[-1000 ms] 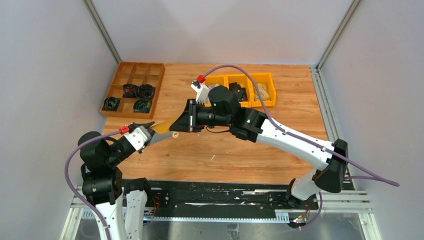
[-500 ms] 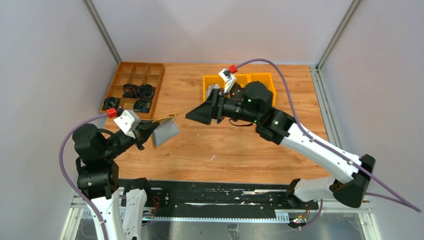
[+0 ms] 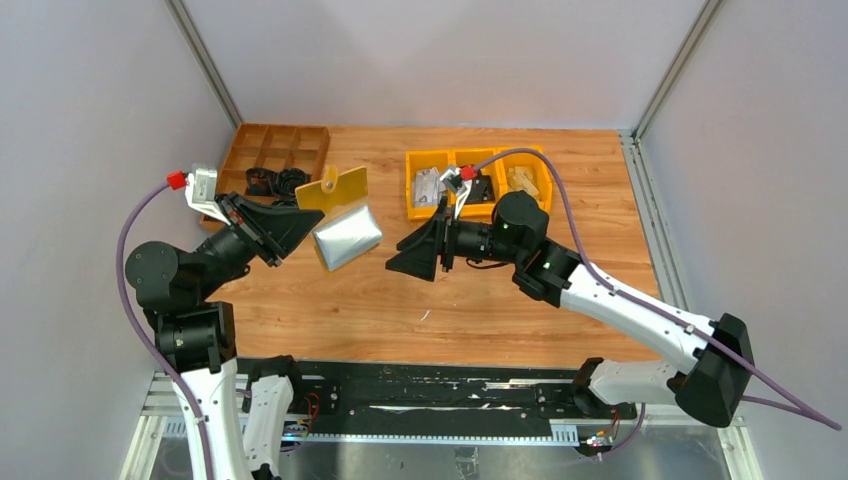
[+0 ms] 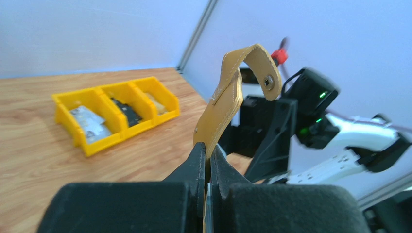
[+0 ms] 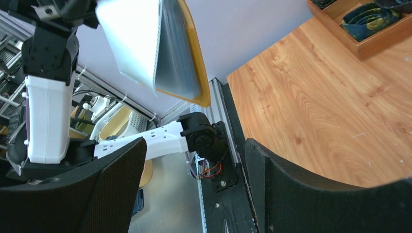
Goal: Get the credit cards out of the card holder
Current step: Open the card holder, then remove the credit card from the card holder.
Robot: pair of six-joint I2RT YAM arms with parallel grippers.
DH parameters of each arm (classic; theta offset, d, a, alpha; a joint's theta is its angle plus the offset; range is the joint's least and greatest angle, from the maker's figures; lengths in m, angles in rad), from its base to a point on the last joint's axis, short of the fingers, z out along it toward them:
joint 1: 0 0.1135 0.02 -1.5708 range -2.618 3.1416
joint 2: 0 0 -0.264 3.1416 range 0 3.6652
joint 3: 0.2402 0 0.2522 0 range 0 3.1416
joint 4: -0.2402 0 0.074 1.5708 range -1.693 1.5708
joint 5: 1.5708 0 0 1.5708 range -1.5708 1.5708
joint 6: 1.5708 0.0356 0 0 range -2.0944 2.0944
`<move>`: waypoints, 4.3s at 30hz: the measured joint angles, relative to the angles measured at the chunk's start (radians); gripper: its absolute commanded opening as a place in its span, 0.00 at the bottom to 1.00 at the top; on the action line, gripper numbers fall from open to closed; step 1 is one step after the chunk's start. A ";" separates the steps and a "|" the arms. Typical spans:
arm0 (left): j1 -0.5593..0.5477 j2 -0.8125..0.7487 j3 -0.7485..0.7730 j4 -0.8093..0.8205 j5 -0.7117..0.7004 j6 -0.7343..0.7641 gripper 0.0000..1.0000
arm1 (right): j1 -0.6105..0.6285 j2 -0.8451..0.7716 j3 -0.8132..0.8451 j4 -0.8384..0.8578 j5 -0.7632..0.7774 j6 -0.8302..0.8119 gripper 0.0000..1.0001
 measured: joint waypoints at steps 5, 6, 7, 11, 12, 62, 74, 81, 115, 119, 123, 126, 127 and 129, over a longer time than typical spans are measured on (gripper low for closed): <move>0.000 0.023 0.000 0.081 0.013 -0.163 0.00 | 0.000 0.043 -0.027 0.119 -0.047 0.019 0.78; 0.000 0.022 0.000 0.091 0.018 -0.182 0.00 | 0.000 0.050 -0.027 0.137 -0.053 0.025 0.78; 0.000 0.020 0.000 0.099 0.021 -0.196 0.00 | 0.000 0.056 -0.027 0.154 -0.060 0.029 0.78; 0.000 0.014 0.000 0.117 0.035 -0.245 0.00 | 0.000 0.082 -0.024 0.195 -0.067 0.041 0.78; 0.000 0.013 0.000 0.120 0.039 -0.253 0.00 | 0.000 0.088 -0.023 0.201 -0.067 0.044 0.78; 0.000 -0.001 0.047 0.050 0.109 -0.257 0.00 | 0.037 0.243 0.191 0.508 -0.042 0.265 0.17; 0.000 0.008 0.134 -0.129 0.163 -0.046 0.93 | 0.031 0.233 0.198 0.422 -0.065 0.295 0.01; 0.000 -0.054 0.130 -0.154 0.213 0.080 0.81 | 0.028 0.209 0.231 0.324 -0.095 0.295 0.01; 0.000 -0.155 0.131 -0.353 -0.129 0.356 1.00 | 0.058 0.220 0.288 0.199 -0.145 0.286 0.04; 0.000 -0.196 0.108 -0.351 -0.072 0.360 0.99 | 0.063 0.218 0.288 0.203 -0.134 0.299 0.05; -0.001 -0.218 0.051 -0.324 -0.004 0.321 0.91 | 0.087 0.221 0.288 0.210 -0.134 0.319 0.06; -0.001 -0.217 0.013 -0.309 0.022 0.293 0.79 | 0.109 0.231 0.290 0.223 -0.137 0.326 0.07; -0.001 -0.216 0.006 -0.304 0.025 0.280 0.74 | 0.113 0.233 0.290 0.223 -0.137 0.326 0.06; -0.001 -0.212 0.003 -0.279 0.031 0.252 0.64 | 0.119 0.237 0.290 0.223 -0.140 0.326 0.07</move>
